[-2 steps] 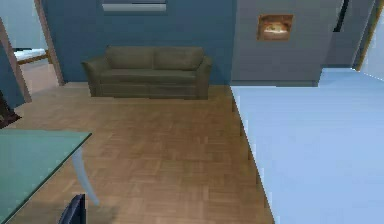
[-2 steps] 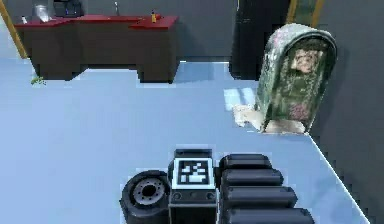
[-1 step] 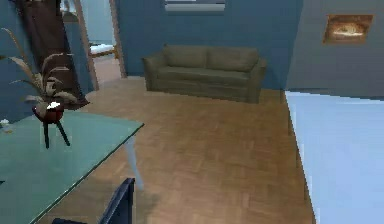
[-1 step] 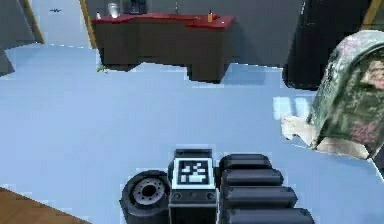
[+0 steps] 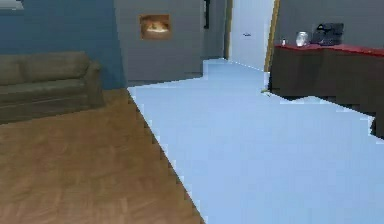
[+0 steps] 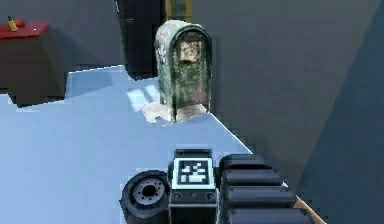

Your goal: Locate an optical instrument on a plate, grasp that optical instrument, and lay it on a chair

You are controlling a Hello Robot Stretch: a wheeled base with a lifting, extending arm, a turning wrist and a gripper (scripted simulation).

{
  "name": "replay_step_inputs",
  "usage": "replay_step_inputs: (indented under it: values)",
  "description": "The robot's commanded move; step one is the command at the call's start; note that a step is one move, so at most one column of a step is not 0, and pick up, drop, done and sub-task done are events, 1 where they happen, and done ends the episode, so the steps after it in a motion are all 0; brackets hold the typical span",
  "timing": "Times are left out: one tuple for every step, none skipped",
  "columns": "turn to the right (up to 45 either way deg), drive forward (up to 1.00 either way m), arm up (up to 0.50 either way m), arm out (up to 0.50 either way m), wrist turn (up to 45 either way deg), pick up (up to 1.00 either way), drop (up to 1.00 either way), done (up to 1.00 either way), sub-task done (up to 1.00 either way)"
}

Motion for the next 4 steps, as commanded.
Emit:
replay_step_inputs:
  values:
    - [45.0, 0.00, 0.00, 0.00, 0.0, 0.00, 0.00, 0.00, 0.00]
    - [45.0, 0.00, 0.00, 0.00, 0.0, 0.00, 0.00, 0.00, 0.00]
    - [24.0, 0.00, 0.00, 0.00, 0.0, 0.00, 0.00, 0.00, 0.00]
    - [45.0, 0.00, 0.00, 0.00, 0.0, 0.00, 0.00, 0.00, 0.00]
